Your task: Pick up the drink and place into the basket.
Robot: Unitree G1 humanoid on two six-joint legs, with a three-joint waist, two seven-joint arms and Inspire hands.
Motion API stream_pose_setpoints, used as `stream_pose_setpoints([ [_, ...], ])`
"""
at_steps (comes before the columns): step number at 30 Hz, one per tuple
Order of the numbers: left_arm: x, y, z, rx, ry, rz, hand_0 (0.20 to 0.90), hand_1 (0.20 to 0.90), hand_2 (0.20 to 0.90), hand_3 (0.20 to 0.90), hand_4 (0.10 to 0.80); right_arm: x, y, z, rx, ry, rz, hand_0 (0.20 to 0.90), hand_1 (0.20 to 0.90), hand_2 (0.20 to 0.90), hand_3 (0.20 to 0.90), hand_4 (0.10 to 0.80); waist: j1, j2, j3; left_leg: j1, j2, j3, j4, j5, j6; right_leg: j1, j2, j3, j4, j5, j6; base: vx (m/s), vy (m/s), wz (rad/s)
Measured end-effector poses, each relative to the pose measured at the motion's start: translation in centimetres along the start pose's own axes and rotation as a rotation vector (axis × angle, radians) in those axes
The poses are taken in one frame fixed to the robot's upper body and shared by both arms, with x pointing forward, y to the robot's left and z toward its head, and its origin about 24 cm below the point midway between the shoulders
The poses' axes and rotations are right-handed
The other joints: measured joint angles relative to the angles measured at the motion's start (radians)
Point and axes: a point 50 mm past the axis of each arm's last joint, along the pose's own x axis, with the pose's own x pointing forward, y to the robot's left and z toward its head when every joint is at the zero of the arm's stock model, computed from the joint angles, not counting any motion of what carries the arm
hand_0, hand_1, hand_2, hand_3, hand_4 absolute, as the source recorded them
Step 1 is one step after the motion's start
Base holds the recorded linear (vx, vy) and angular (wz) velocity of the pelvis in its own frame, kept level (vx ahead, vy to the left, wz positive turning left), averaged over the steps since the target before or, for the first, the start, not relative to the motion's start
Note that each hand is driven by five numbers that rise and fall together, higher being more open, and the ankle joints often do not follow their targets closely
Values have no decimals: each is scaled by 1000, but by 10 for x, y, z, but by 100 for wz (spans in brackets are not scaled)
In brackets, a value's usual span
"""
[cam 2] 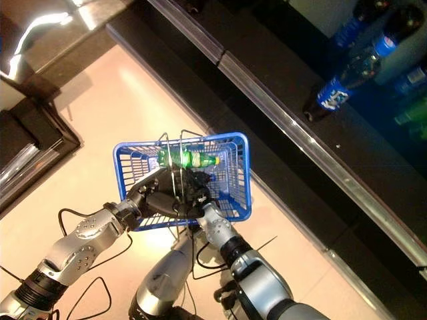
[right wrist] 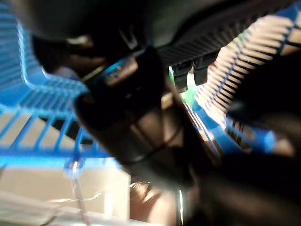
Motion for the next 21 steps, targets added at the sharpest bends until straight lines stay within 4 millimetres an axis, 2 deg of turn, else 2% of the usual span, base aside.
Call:
stream_pose_setpoints([
  [7,4,-11,-16,-10,29,-2,300,300,300,200,100,-26,-24,6,-89,-16,-3,900,900,900,900,800,-96,-20,1,-3,17,44,-1,-2,3,-32,7,36,8,8,8,-30,31,-17],
  [10,5,-15,-18,-22,19,1,300,300,300,200,100,-29,-27,14,-175,-25,-2,900,900,900,900,800,-124,-21,1,-1,36,81,-1,-3,4,-47,14,60,8,16,5,8,19,-26],
  [13,6,-17,-20,-15,16,2,300,300,300,200,100,-33,-32,18,-209,-27,-4,900,900,900,900,800,-150,-24,1,1,44,88,-2,-4,3,-50,18,63,11,17,3,-21,23,-8],
  [17,2,-23,-30,-59,20,-1,300,300,300,200,100,-48,-44,19,-215,-30,10,900,900,900,900,800,-161,-29,1,7,48,101,-1,-4,4,-52,18,72,13,19,2,20,-17,-9],
  [19,-3,-15,-31,-72,14,64,300,300,300,200,100,-56,-46,18,-209,-28,54,900,900,900,900,800,-173,-40,1,18,56,116,-5,-5,3,-52,22,86,13,20,0,27,-50,-17],
  [21,-10,2,-30,-79,-4,154,300,300,300,200,100,-65,-45,13,-188,-28,106,900,900,900,900,800,-195,-53,-1,29,68,123,-8,-6,0,-47,33,94,9,23,-4,23,-47,-19],
])
